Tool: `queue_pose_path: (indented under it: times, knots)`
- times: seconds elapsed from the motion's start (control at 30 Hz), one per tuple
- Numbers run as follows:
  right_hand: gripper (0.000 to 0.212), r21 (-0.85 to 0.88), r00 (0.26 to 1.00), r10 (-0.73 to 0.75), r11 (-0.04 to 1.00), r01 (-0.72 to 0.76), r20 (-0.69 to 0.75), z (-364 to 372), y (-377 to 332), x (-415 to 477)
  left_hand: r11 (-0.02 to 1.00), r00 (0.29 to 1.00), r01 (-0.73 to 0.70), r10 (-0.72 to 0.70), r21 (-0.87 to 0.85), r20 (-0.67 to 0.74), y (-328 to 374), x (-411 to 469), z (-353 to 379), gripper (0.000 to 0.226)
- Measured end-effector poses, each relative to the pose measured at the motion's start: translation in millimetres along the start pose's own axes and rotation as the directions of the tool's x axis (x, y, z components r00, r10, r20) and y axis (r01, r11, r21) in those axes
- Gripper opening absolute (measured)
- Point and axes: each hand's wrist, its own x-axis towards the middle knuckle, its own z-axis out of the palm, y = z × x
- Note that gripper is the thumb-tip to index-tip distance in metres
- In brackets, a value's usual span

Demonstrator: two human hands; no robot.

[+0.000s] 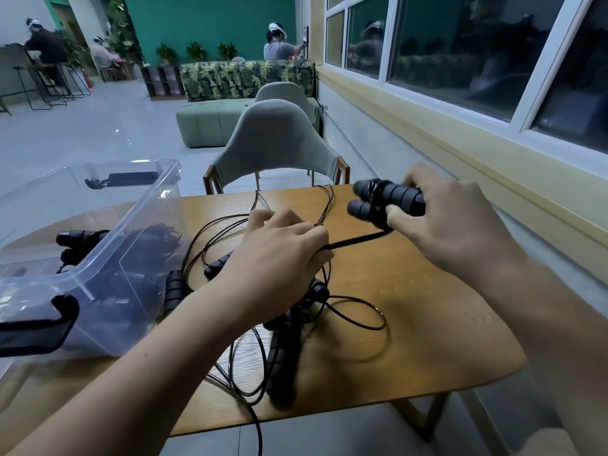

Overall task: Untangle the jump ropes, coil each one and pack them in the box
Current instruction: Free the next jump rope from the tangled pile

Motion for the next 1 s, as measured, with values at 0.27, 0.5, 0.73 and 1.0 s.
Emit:
queue_pose_path:
  times: [0.27,0.5,0.73,1.0]
  knots:
    - [0.009,-0.080,0.766,0.071,0.996,-0.026,0.639,-10.4,-2.1,-1.0,0.992,0.992,-0.089,0.096,0.086,-0.086,-5.2,1.1,2.3,0.034]
    - [0.008,0.264,0.444,-0.173,0.953,-0.152,0.879,-25.3,12.0,-0.4,0.984,0.974,-0.179,0.180,0.024,-0.134,-4.2,3.2,0.7,0.032]
    - [0.031,0.595,0.395,-0.461,0.720,-0.358,0.795,-23.5,22.4,1.6,0.988,0.983,-0.153,0.148,-0.035,-0.107,-1.0,5.1,5.4,0.033]
    - [0.044,0.802,0.647,-0.475,0.365,-0.473,0.597,-2.0,11.5,-3.2,0.897,0.992,-0.074,0.021,-0.436,-0.124,-4.4,2.6,15.1,0.013]
